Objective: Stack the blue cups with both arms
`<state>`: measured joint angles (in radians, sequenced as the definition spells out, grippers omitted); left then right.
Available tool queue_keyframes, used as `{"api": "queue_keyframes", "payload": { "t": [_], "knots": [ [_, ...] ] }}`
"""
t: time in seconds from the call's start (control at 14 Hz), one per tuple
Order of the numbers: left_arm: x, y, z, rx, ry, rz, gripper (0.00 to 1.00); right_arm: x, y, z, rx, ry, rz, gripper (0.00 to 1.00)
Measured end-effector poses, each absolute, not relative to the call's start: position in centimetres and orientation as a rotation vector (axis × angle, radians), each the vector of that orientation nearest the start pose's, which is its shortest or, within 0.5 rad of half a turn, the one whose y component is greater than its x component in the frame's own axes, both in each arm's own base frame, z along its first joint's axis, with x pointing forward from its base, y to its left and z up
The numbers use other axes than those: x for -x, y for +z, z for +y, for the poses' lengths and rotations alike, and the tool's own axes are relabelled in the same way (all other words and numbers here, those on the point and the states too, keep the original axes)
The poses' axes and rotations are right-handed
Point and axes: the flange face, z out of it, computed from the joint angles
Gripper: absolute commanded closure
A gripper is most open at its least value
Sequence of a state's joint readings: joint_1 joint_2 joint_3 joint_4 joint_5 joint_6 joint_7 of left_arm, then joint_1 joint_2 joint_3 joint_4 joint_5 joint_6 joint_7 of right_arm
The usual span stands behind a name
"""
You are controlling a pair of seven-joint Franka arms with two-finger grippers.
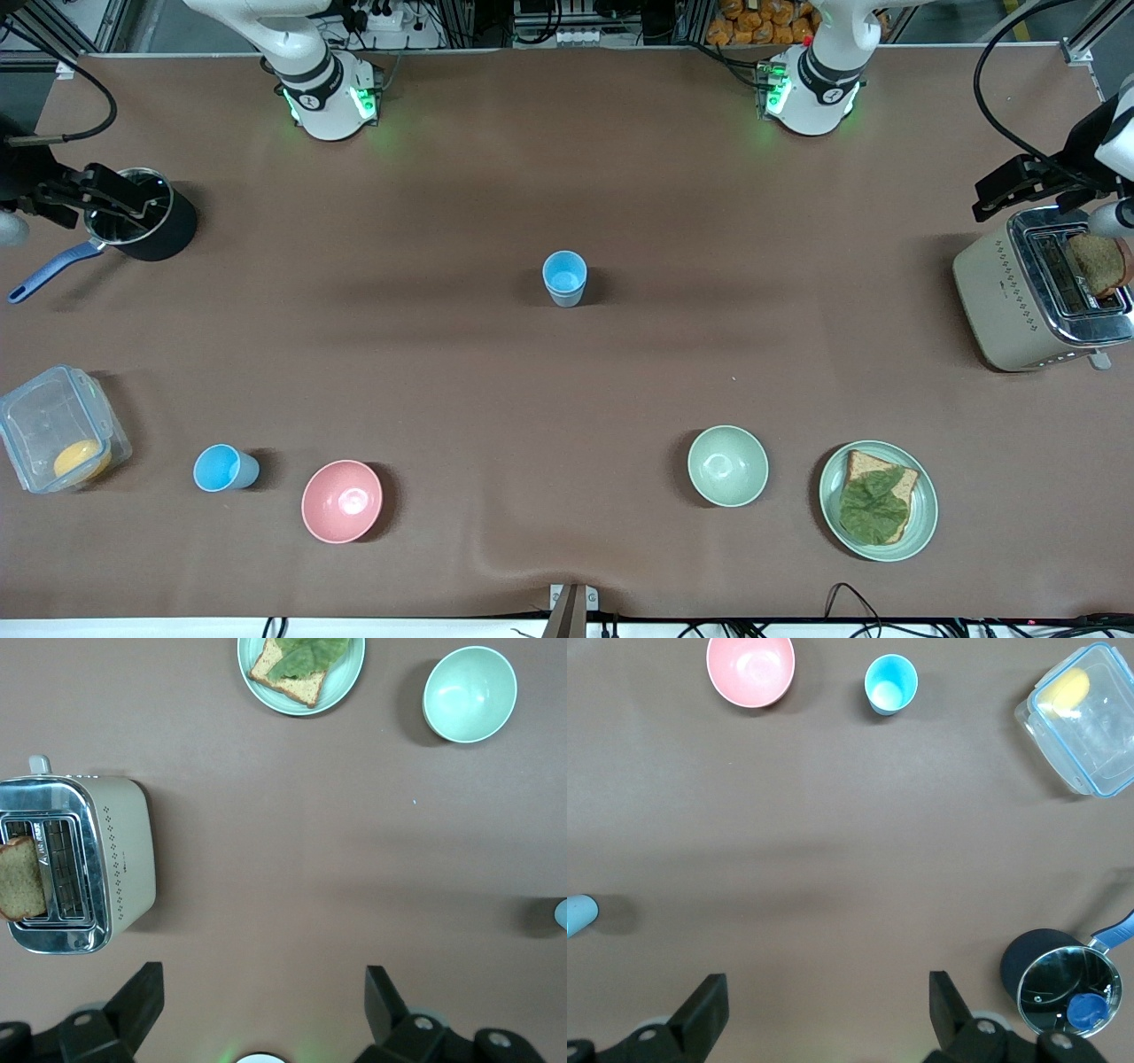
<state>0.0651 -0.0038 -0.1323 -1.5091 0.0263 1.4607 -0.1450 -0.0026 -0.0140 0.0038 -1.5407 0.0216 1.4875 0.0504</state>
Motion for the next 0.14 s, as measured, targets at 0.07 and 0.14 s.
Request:
{"api": "queue_keyframes", "payload": {
  "t": [0.07,0.14],
  "knots": [
    [-54.11,64.59,-3.31,3.107,0.067,-0.126,0.0,-54.19,63.87,0.27,3.12,0.063,0.076,0.0],
    [-54.09,64.57,-3.3,3.107,0.069,-0.126,0.0,-54.18,63.82,0.13,3.119,0.064,0.08,0.0]
  ]
}}
